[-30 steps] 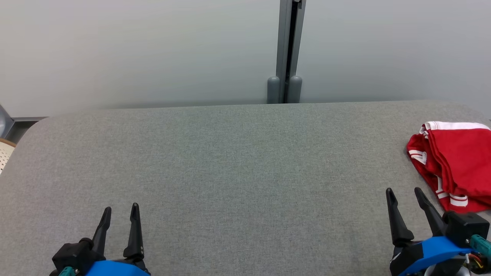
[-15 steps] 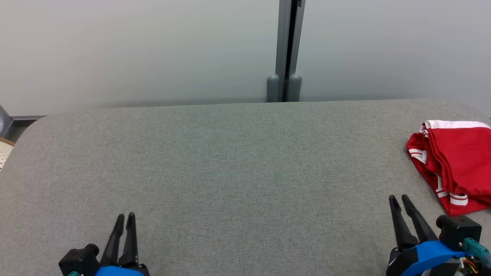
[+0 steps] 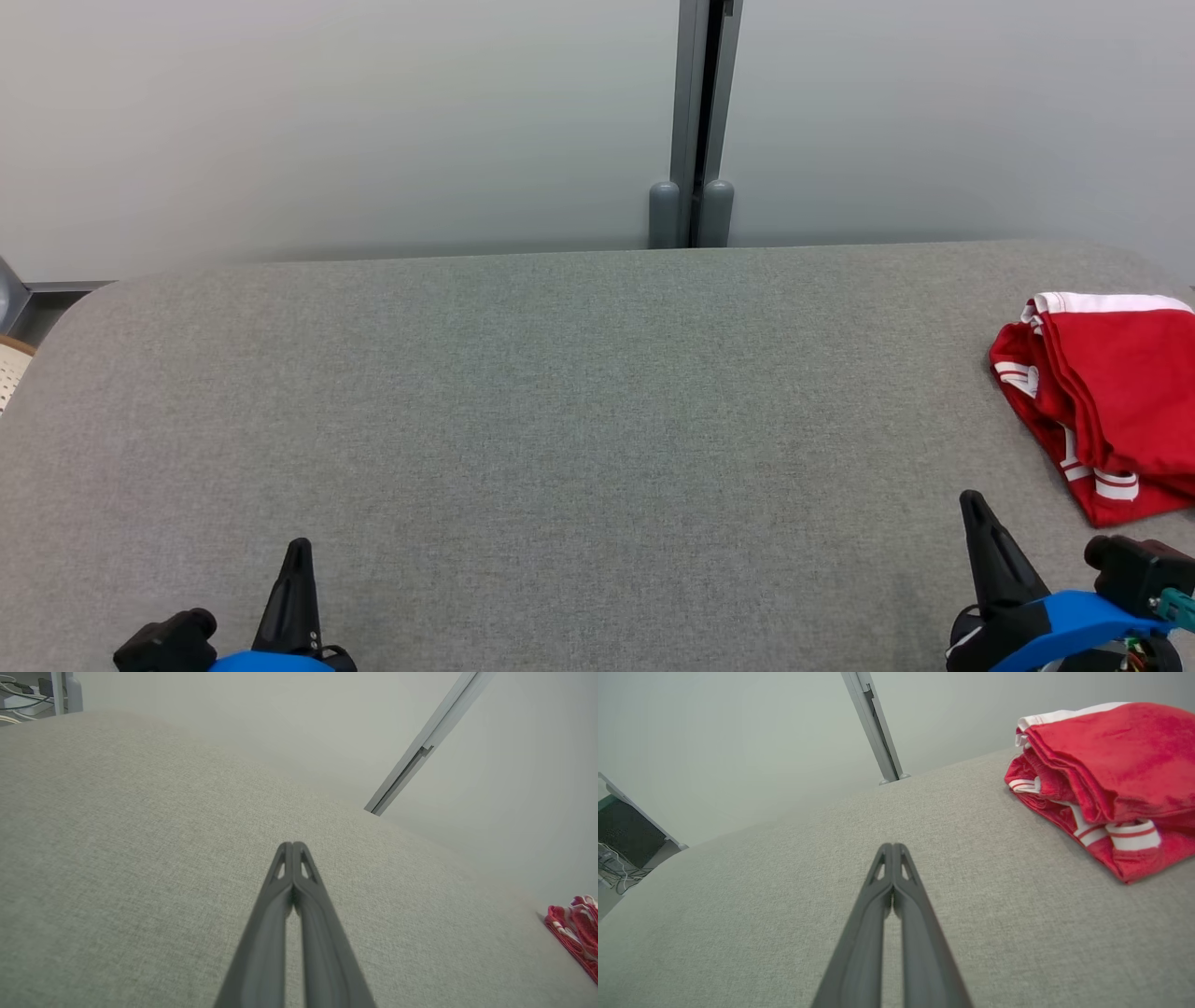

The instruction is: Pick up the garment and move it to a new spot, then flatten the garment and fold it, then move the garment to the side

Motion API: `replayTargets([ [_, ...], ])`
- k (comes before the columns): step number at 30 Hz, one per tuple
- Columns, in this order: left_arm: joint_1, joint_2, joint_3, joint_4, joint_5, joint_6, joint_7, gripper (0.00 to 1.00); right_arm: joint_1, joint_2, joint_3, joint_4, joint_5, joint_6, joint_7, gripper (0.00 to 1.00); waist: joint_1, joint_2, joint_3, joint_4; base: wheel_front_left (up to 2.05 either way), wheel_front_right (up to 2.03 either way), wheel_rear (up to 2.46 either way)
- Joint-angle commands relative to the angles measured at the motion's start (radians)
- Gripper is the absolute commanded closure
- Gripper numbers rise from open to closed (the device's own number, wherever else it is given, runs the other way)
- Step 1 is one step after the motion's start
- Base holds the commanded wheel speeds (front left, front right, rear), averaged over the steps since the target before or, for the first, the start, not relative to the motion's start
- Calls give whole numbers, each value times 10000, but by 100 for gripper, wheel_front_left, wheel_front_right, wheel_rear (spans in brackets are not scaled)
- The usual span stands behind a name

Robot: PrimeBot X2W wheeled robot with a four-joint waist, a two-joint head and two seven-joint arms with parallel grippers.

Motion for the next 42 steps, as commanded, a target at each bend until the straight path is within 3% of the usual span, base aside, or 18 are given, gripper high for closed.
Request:
replayTargets([
  [1,-332,34,111,-207,-307,-13,65,100,-251,-25,-30,-124,398,2,35,100,0,-1,1,0,0,0,0],
  [23,-660,-155,581,-550,-3252,-36,945,100,-557,-29,-89,57,3890,2,371,100,0,-1,12,-9,0,0,0],
  [42,-866,-282,899,-768,-5183,-54,1534,100,-761,-32,-141,196,6181,3,605,100,0,-1,22,-17,0,0,0],
])
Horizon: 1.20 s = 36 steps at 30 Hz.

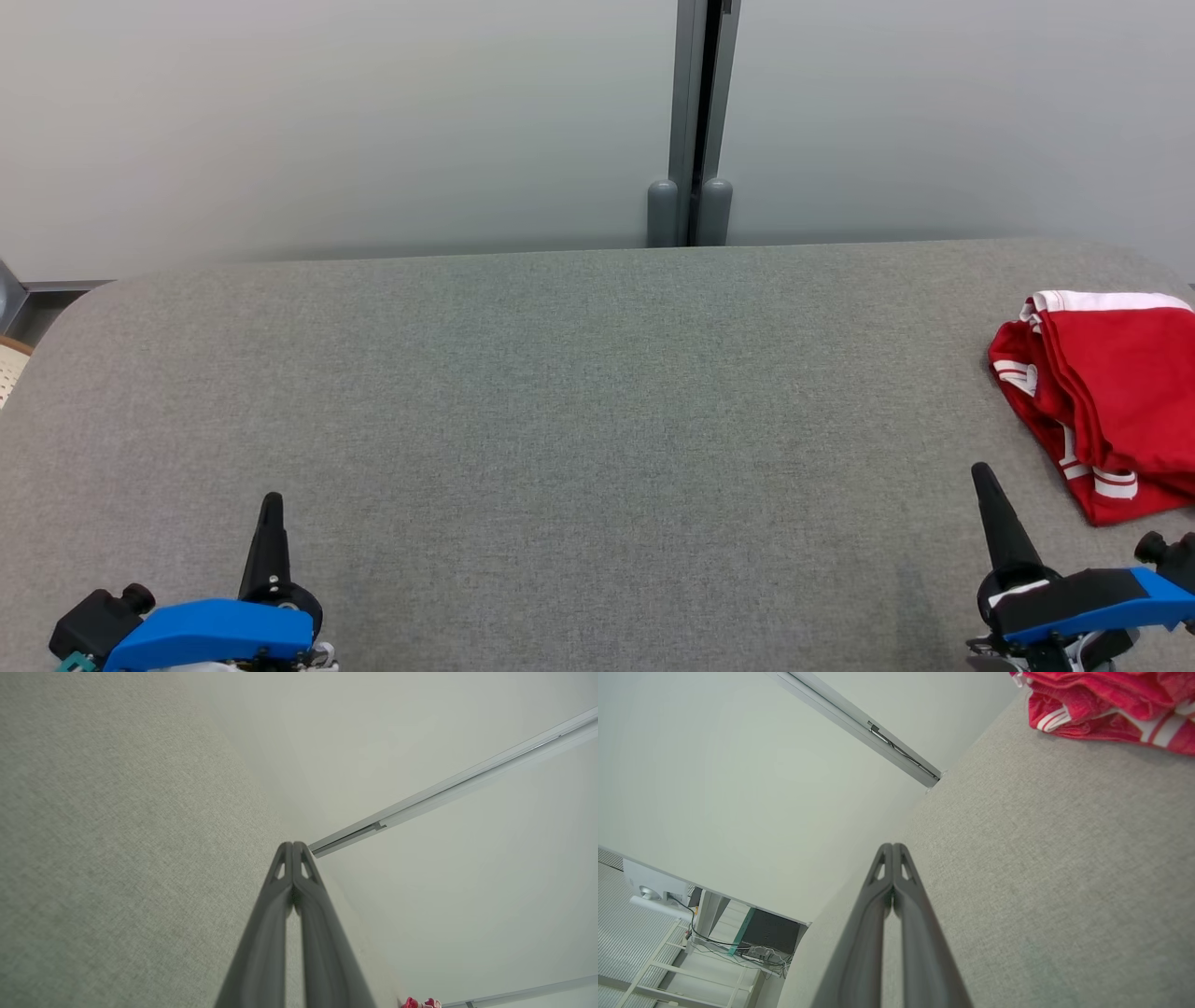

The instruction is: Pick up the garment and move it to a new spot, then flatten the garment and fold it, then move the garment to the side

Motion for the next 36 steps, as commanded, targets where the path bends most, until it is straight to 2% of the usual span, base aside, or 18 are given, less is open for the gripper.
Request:
replayTargets([
  [1,-261,10,98,-148,-245,-55,65,100,-271,-32,-27,-69,312,5,20,100,-2,0,1,-1,0,0,0],
  [36,-567,-185,570,-469,-3160,-89,960,100,-556,-37,-108,154,3770,6,381,100,-2,0,19,-16,0,0,0],
])
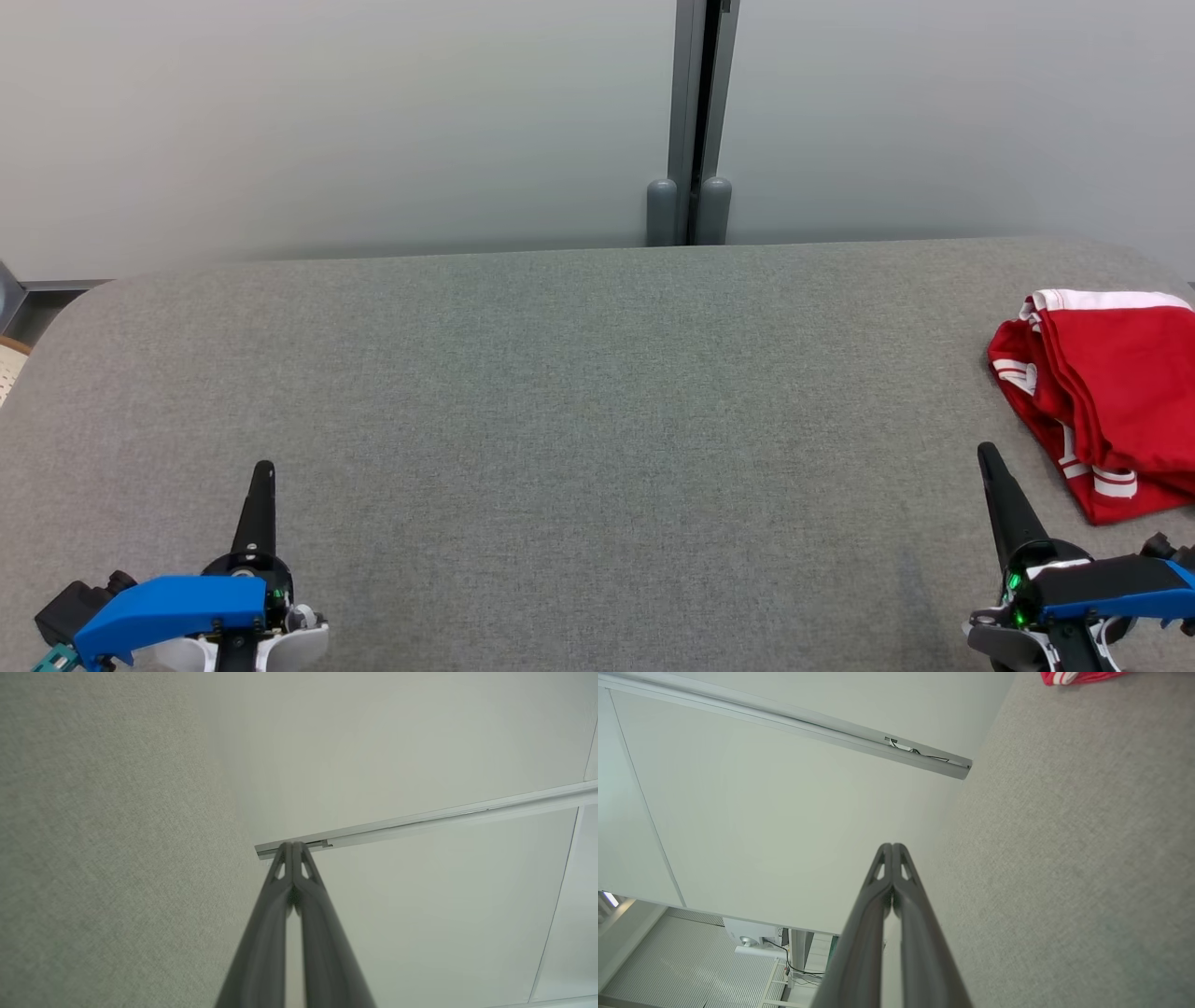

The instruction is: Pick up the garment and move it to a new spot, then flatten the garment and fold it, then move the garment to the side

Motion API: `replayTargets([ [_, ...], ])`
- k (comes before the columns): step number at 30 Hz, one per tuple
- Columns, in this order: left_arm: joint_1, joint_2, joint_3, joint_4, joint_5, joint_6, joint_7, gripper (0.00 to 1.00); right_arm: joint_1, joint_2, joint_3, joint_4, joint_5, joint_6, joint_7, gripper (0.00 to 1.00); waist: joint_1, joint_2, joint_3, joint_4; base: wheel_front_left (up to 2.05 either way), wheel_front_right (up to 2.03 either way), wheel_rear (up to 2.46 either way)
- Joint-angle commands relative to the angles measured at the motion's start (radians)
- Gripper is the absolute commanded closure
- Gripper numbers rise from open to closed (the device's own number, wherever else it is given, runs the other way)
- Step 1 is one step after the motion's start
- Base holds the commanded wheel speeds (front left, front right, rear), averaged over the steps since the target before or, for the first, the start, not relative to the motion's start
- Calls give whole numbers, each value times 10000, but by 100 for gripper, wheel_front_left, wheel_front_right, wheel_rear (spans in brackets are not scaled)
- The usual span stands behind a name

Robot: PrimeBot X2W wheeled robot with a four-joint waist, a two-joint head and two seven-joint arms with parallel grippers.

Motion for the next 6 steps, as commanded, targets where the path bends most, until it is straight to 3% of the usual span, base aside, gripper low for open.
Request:
replayTargets([
  [1,-197,-6,74,-103,-219,-86,82,100,-171,-35,-35,-15,273,6,35,100,0,0,1,-1,0,0,0],
  [6,-239,-24,133,-149,-574,-91,187,100,-217,-36,-46,10,693,7,94,100,0,0,3,-3,0,0,0],
])
